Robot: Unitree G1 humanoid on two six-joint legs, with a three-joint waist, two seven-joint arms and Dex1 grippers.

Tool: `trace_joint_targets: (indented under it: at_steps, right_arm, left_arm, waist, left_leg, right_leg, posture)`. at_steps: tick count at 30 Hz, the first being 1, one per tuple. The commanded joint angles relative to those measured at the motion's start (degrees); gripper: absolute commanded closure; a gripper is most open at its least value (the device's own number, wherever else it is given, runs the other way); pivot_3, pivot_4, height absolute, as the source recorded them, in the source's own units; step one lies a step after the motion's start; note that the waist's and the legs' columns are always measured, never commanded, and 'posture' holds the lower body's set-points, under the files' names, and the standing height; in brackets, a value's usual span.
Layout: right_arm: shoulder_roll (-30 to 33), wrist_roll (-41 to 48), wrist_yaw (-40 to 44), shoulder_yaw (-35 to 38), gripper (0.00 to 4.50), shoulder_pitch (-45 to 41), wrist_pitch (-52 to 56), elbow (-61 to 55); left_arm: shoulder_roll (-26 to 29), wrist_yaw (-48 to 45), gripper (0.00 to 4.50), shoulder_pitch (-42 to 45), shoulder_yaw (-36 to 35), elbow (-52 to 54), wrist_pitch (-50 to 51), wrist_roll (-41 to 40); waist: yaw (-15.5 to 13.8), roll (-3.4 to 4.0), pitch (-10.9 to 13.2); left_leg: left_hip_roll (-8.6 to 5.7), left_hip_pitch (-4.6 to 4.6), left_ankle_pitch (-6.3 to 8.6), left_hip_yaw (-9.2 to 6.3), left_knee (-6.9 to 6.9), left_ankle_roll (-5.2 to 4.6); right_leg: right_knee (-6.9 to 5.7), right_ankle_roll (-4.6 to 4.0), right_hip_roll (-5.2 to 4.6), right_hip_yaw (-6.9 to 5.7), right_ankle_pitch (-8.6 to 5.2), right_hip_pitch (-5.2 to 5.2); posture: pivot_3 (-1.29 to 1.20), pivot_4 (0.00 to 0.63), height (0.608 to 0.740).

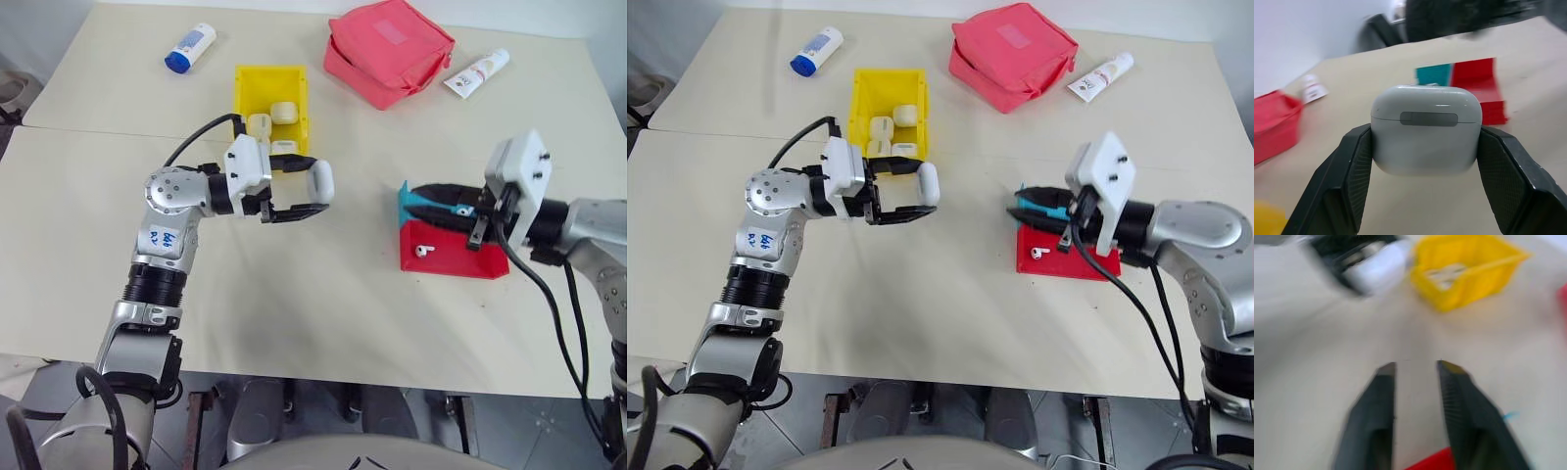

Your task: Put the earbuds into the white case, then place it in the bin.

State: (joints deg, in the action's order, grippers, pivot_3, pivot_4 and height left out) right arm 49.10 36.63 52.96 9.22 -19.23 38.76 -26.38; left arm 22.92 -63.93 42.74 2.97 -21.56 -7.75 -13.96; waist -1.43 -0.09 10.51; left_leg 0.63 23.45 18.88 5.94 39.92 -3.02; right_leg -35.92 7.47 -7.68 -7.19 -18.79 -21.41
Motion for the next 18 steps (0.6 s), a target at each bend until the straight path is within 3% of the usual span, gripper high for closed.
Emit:
trace_joint_targets:
  at_steps: [1, 7, 17, 18]
  right_arm:
    - [0.29, 2.39, 3.11, 4.14, 2.03, 1.1, -2.89, 0.83]
    - [0.6, 2.48, 4.55, 5.56, 0.02, 3.55, -4.11, 2.42]
    - [0.21, 1.03, 1.54, 5.7, 0.02, 4.29, -4.27, 1.69]
    - [0.22, 0.88, 1.27, 5.43, 0.01, 3.89, -4.26, 1.85]
  left_arm:
    - [-0.03, 3.26, 1.7, 2.5, -1.97, -4.66, -3.98, 1.16]
    - [0.15, 6.24, 1.7, 6.57, -2.63, -14.72, -9.41, 3.04]
    - [1.71, 21.21, 1.7, 20.48, -3.53, -41.33, -15.52, 11.16]
    - [1.51, 22.38, 1.35, 21.63, -3.64, -43.41, -15.69, 11.59]
  waist:
    - [0.02, 0.0, 0.0]
    - [0.04, -0.01, 0.01]
    - [-0.07, -0.04, 0.03]
    - [-0.07, -0.05, 0.03]
  left_leg:
    - [0.02, 0.0, -0.01, 0.0, 0.01, 0.01]
    - [0.04, -0.02, -0.01, 0.05, 0.01, 0.01]
    - [-0.01, -0.01, -0.01, 0.06, 0.0, 0.01]
    - [-0.01, 0.0, 0.0, 0.05, 0.0, 0.01]
  right_leg:
    - [0.0, 0.0, 0.02, 0.0, 0.0, 0.0]
    - [-0.01, 0.0, 0.03, -0.01, 0.0, -0.01]
    - [-0.02, 0.01, 0.0, -0.04, 0.0, -0.03]
    - [-0.03, 0.01, 0.0, -0.05, 0.0, -0.03]
  posture:
    - [0.0, 0.15, 0.74]
    - [0.0, 0.15, 0.74]
    - [0.0, 0.15, 0.74]
    - [0.0, 0.15, 0.74]
